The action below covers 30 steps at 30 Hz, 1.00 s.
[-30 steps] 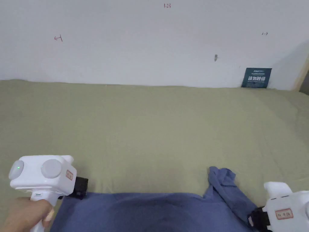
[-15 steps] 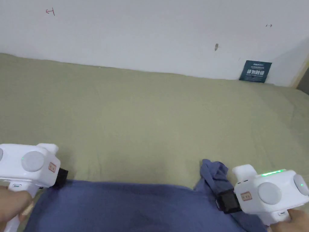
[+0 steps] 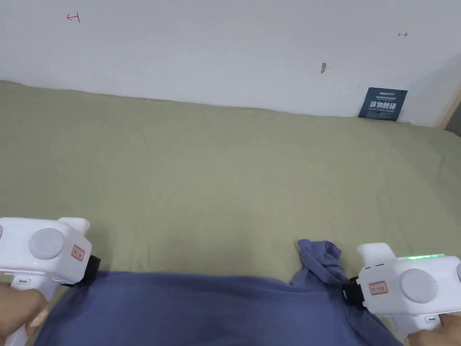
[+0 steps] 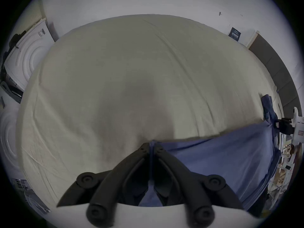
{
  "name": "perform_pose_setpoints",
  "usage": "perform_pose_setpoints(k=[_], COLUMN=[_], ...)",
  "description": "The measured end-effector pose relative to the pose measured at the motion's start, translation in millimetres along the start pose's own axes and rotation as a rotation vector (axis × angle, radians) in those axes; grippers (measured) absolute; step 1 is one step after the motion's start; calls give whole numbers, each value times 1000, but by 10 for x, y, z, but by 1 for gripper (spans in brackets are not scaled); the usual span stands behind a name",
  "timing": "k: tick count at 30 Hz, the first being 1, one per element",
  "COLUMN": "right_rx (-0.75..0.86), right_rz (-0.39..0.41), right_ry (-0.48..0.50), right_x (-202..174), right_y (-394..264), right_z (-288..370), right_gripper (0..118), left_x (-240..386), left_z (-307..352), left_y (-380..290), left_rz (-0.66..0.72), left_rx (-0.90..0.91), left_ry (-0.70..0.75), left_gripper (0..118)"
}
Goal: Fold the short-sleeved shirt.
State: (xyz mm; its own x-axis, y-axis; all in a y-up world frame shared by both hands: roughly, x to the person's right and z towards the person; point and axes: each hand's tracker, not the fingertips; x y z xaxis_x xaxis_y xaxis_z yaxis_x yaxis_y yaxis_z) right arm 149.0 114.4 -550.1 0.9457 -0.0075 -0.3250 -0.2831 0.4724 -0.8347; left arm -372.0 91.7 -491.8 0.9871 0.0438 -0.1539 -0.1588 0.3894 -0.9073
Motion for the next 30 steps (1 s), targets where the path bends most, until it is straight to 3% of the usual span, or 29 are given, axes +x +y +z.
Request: perform_pose_setpoints(k=[5,12,17,21,30], right_rx=[43,71,103,119,57], right_rz=[-68,-157,-142,-127,-215], right_ry=[52,149,169,186,209], right_x=[151,315,273,212,250], right_y=[-11,-57,-196,-474,-1490], right_z=[227,787,1285,1685,1984], right_gripper=[3,3,3,3,3], left_x=[-53,-108,-195,-201,-137], left_z=[140,786,1282,1596,1756], left_y=[-58,-256,-535,-902,-1969], left_rz=[50,-3,30,16,18], left_rx=[28,96,172,194,157], left_ry=[-49,-91,-159,-164,-189], left_gripper=[4,4,4,4,4])
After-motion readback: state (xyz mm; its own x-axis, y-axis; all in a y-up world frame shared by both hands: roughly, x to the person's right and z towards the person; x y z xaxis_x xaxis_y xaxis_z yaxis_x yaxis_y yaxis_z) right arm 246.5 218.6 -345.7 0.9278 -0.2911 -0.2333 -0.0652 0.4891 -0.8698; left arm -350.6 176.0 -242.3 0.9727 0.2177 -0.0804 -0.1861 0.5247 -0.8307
